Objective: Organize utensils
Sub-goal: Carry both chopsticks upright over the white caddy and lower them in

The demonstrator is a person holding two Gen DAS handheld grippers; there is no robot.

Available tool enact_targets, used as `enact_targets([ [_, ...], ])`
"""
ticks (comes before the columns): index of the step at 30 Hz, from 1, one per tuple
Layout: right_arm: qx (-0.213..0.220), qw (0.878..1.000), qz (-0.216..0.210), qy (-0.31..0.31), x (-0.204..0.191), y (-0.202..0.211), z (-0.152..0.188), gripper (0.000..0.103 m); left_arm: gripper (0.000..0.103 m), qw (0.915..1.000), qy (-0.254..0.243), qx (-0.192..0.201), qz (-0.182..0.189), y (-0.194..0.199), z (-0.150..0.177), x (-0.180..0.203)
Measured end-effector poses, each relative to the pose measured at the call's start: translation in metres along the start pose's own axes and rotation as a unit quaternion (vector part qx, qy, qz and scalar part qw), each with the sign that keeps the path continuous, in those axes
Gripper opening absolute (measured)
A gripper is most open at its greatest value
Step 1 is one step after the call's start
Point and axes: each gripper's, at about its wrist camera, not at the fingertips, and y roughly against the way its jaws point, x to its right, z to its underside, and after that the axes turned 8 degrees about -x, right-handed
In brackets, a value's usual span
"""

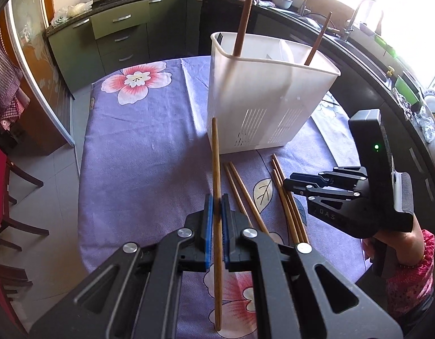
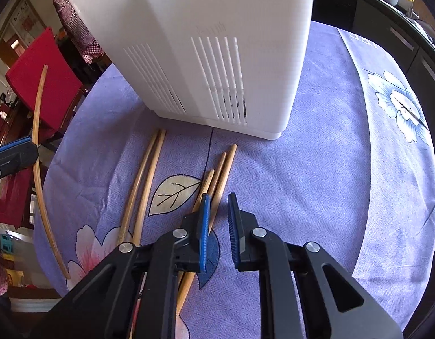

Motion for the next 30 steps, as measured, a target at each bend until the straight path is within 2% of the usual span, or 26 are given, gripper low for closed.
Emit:
enact_targets([
  [6, -0.006, 0.999, 0.049, 0.017, -0.017, -0.002, -0.004, 0.014, 0.006, 1.0000, -0.003, 0.004, 0.005, 0.003, 0.004, -0.002],
  [9, -0.016, 0.999, 0.040, 0.019, -0.025, -0.008, -0.005, 0.014, 0.006, 1.0000, -0.003, 0.003, 0.006, 0.003, 0.005, -0.004],
  [14, -0.013, 0.998, 0.053, 0.025, -0.035, -0.014, -0.013, 0.014, 0.006, 1.0000, -0.005, 0.001, 0.008, 0.000, 0.006, -0.004],
  [19, -0.004, 0.999, 0.048, 0.018, -0.035, -0.017, -0.013, 0.007, 0.006, 0.9999, -0.006, 0.002, 0.008, 0.001, 0.006, -0.005],
  [25, 0.028, 0.999, 0.019, 0.009, -0.024, 0.007, 0.002, 0.006, 0.006, 1.0000, -0.002, 0.004, 0.007, 0.003, 0.006, -0.009],
  [30, 0.089, 0.996, 0.000, 0.004, -0.021, 0.050, 0.019, 0.006, 0.006, 0.9998, -0.003, 0.016, 0.006, 0.015, 0.008, -0.010],
])
